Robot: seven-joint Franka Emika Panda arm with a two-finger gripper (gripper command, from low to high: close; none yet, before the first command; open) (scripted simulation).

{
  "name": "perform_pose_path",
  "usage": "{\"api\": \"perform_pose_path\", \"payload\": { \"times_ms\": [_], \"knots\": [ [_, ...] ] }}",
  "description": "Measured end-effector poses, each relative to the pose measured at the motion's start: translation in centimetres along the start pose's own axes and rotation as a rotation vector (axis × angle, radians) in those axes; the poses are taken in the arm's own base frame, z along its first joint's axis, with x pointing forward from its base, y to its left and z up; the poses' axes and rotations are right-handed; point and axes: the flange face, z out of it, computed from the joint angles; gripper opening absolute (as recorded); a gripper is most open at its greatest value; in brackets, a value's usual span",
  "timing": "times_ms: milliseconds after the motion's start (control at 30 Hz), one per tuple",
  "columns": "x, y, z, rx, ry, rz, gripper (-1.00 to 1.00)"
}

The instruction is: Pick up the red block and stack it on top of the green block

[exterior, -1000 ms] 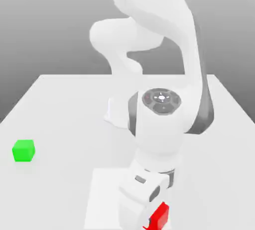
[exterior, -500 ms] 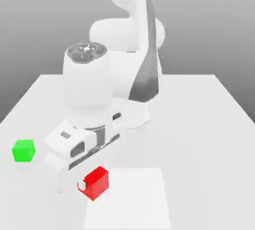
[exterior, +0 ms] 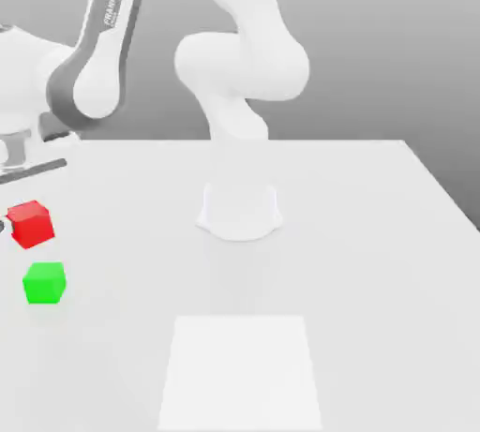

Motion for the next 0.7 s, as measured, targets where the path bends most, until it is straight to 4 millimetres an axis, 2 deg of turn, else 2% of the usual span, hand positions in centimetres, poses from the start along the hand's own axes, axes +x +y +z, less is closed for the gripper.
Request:
{"api": "perform_pose_path", "payload": {
  "times_ms": [333,700],
  "knots": [
    [0.2,0.3,1.2,-0.007,0.02,0.003,-1.0],
    [0.1,-0.1,4.5,0.009,0.007,0.002,-1.0]
  ]
}}
